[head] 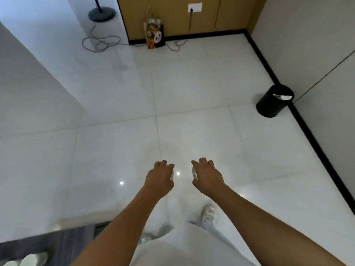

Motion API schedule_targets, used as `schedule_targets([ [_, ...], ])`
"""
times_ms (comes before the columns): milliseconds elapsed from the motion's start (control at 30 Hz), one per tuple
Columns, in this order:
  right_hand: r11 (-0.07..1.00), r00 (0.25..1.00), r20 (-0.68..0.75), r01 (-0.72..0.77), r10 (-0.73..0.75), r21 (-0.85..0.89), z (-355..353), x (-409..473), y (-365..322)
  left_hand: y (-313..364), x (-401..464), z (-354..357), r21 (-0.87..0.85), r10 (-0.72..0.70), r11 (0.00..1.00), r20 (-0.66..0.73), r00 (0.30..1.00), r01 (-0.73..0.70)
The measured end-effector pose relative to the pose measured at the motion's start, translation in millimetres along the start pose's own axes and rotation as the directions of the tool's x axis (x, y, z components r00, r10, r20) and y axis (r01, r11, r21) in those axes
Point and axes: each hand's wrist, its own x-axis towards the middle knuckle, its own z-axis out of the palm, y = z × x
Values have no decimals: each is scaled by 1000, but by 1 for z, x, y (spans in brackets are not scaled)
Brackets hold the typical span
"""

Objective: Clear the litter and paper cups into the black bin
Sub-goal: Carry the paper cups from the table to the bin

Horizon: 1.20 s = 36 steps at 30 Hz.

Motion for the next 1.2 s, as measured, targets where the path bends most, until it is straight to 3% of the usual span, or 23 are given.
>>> schedule_targets([
  [267, 979, 982, -28, -186, 189, 83, -59, 9, 190, 168, 109, -3, 75, 194, 978, 53, 980, -197],
  [633, 876, 902, -4, -420, 433, 237, -111, 29, 371, 346, 243, -16, 156, 403, 888, 187, 896, -432],
  [1200, 781, 827, -42, -511, 560, 359, -274, 201, 608, 577, 518, -106, 166, 521, 816, 208, 828, -555],
])
